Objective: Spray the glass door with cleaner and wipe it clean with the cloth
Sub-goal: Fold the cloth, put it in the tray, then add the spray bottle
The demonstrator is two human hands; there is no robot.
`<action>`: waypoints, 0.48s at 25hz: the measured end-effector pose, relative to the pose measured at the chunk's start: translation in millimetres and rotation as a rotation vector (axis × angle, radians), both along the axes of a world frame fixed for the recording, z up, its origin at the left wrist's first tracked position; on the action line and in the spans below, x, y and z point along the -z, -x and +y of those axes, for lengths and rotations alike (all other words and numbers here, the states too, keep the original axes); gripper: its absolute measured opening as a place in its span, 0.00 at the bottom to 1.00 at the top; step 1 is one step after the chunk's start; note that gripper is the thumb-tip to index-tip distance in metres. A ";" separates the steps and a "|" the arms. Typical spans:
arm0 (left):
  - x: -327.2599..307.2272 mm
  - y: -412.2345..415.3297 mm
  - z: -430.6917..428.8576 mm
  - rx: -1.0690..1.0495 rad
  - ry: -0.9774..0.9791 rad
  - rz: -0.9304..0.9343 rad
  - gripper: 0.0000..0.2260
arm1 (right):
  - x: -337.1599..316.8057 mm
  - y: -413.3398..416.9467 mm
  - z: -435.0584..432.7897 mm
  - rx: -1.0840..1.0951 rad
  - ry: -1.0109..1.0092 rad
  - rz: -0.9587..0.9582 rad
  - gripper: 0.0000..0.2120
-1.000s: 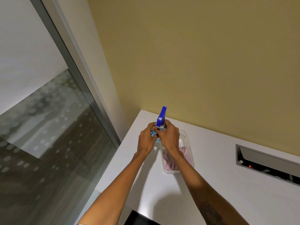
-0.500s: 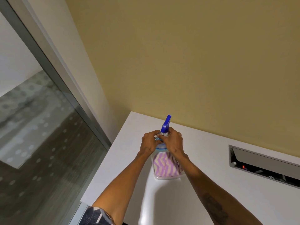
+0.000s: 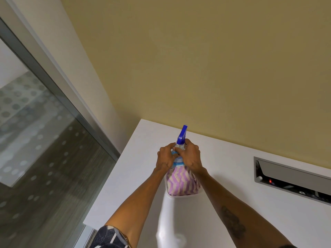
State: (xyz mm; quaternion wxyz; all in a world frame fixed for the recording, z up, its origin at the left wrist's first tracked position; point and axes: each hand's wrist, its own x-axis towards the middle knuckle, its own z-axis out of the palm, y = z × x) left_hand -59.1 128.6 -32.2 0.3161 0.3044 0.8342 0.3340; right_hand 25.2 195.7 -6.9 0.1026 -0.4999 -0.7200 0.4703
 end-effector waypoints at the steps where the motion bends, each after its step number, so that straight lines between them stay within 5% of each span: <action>1: -2.3 0.1 -0.1 0.006 0.008 -0.008 0.19 | -1.3 0.7 -1.3 0.001 0.006 -0.002 0.22; 9: -29.4 6.5 -22.1 0.106 0.072 0.007 0.28 | -23.2 -1.7 -16.2 0.029 0.071 -0.012 0.31; 12: -43.0 9.6 -47.5 0.097 0.046 0.045 0.25 | -35.4 -4.6 -31.7 0.135 0.029 -0.073 0.27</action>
